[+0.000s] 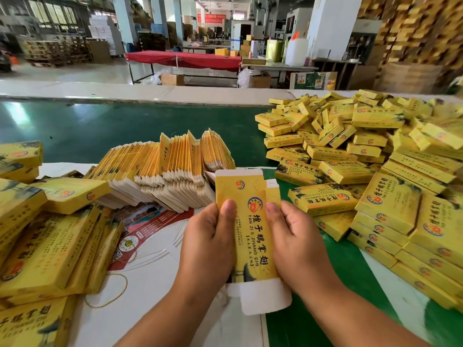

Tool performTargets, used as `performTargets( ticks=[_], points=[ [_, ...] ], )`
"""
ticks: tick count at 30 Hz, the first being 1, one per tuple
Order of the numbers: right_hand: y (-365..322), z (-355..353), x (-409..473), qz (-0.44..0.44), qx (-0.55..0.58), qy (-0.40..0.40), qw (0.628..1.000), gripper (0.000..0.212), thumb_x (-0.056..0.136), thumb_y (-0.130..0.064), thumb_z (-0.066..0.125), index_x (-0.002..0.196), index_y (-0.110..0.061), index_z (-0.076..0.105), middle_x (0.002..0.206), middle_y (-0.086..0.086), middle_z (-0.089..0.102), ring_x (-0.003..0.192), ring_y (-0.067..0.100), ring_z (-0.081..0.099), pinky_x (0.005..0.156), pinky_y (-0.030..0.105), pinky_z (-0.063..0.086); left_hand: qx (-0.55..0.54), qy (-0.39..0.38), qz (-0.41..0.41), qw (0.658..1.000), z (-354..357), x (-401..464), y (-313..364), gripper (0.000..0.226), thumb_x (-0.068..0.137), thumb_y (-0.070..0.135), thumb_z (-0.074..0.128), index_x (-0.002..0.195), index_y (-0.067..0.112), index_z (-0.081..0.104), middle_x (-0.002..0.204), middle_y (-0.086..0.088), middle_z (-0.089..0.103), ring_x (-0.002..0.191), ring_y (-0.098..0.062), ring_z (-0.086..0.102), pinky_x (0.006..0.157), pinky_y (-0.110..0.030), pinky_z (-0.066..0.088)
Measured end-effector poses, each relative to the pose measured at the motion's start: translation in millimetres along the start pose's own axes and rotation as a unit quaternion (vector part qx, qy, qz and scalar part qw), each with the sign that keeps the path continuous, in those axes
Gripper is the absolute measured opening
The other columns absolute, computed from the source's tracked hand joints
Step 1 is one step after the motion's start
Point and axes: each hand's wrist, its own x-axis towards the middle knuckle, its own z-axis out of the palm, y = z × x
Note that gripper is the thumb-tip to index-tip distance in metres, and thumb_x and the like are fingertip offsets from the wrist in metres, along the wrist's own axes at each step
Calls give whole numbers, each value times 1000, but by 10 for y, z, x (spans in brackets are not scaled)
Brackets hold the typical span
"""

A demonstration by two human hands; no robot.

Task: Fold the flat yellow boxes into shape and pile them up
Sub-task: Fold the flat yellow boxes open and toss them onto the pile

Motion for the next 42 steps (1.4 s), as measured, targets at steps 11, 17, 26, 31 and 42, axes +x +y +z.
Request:
performTargets(
  ticks=[11,17,26,31,42],
  points=[
    [27,14,-52,-20,48,-20,998,46,98,-46,44,88,-11,73,80,5,76,73,23,73,64,51,59,128,77,50,987,-82,30,28,44,90,50,37,70,19,60,61,4,68,48,-6,60,42,-19,44],
    [13,-48,-21,-47,36,-1,998,39,99,-38,43,87,-15,73,78,0,76,70,17,73,61,44,60,87,65,55,993,-22,1,36,37,88,49,41,73,21,62,61,6,68,49,-5,62,42,-18,45],
    [6,-132,5,-72,21,83,994,48,98,-48,48,80,-9,71,68,10,69,64,33,63,55,49,53,207,-34,31,977,11,-83,-24,80,67,81,50,133,37,40,113,23,54,99,3,59,70,-22,58],
    [-35,-49,-96,-162,39,3,986,40,99,-38,38,112,-21,72,79,-19,65,69,2,63,58,9,45,32,-163,-2,986,-10,-73,59,51,74,49,75,117,25,60,103,1,70,94,-11,69,76,-23,56],
    [-34,-233,12,-104,88,7,991,24,80,-41,71,104,-35,67,91,-5,65,87,20,62,71,44,58,-297,-347,-160,875,-197,0,103,40,76,17,79,113,8,68,105,-18,71,94,-31,71,79,-40,57]
  ],
)
